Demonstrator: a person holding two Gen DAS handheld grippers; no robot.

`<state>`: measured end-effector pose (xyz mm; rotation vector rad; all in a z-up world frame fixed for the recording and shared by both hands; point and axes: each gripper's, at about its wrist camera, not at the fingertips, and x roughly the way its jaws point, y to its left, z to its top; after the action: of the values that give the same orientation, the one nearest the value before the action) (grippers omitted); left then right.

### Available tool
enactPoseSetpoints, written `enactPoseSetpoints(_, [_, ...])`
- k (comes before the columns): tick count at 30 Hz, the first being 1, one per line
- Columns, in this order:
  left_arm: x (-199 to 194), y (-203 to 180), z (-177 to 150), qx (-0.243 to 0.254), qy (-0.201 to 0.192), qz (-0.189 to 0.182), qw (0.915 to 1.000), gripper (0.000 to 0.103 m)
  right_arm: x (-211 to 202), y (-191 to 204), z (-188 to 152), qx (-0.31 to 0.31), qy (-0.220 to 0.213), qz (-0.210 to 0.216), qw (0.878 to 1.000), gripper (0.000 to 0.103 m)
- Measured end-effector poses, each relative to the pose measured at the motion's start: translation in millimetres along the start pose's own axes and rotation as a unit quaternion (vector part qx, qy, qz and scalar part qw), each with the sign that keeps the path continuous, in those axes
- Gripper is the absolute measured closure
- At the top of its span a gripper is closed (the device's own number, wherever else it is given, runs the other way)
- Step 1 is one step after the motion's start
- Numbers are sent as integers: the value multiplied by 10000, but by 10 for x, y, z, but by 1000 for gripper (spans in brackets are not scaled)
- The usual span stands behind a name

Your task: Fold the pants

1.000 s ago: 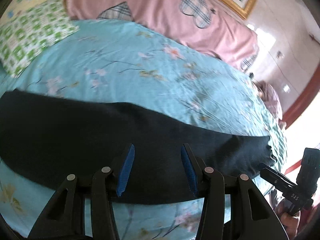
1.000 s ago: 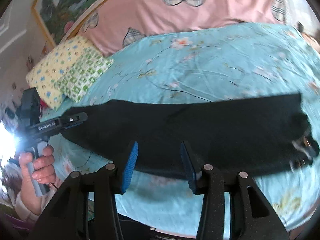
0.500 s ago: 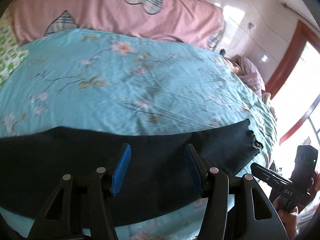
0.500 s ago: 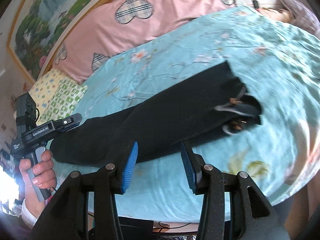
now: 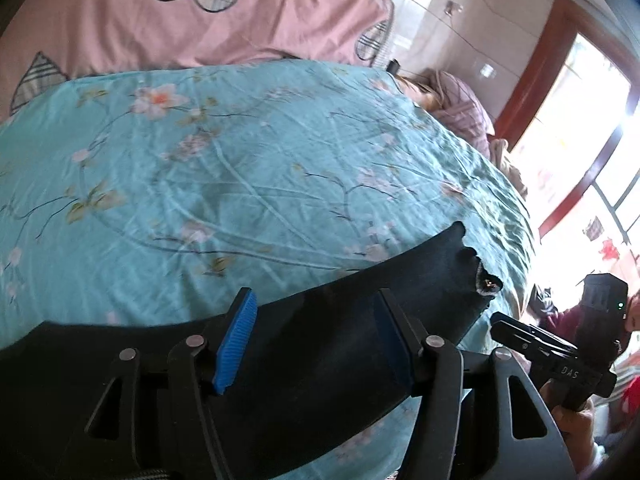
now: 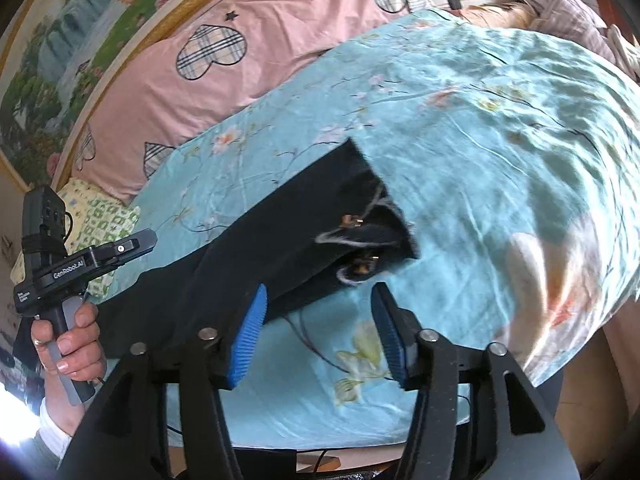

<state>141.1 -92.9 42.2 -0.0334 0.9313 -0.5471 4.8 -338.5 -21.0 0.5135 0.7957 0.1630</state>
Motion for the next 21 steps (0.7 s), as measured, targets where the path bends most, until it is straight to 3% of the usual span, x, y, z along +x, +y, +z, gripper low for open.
enactPoseSetpoints(7, [325,-209,172,432,320,-187,9984,40,138,-193,59,519,55,173,9985,45])
enactPoseSetpoints(15, [760,-488,387,911,921,-604,9897,40,298,-420,160,1297,-175,754,9885,42])
enactPoseSetpoints(17, [826,-557,434,1021,1013,-790,9864,39,324,-446,159,1313,-208,829,9877,53])
enactPoseSetpoints(19, [944,-626,488,1139,1185,-1025,9811,39,339,-474,151,1203,-185,738,9898,76])
enactPoseSetpoints(21, [1106,-690,543,1194,1399,-1089,9769,39,339,-533,134,1208,-188,734,9898,85])
